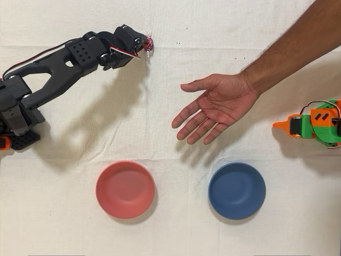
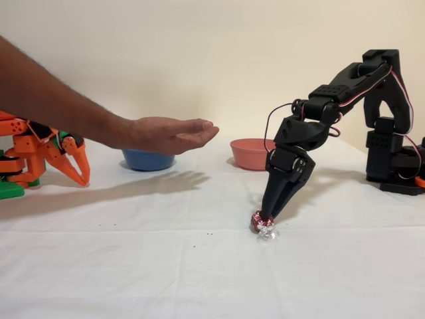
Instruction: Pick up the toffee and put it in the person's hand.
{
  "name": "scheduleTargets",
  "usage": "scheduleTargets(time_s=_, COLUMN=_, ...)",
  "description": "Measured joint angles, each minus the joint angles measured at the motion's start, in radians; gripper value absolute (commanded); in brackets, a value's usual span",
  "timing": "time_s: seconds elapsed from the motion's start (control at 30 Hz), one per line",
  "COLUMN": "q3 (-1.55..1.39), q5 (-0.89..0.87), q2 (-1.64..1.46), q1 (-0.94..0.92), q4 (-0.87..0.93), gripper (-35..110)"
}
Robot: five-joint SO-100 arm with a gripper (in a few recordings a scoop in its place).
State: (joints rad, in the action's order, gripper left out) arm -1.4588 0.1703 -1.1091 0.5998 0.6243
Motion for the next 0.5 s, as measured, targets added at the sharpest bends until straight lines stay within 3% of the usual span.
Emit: scheduleTargets(time_s=0.5, q3=-0.008, q5=-0.014, q2=-0.061, q1=-0.025, q4=-0.031, gripper=0)
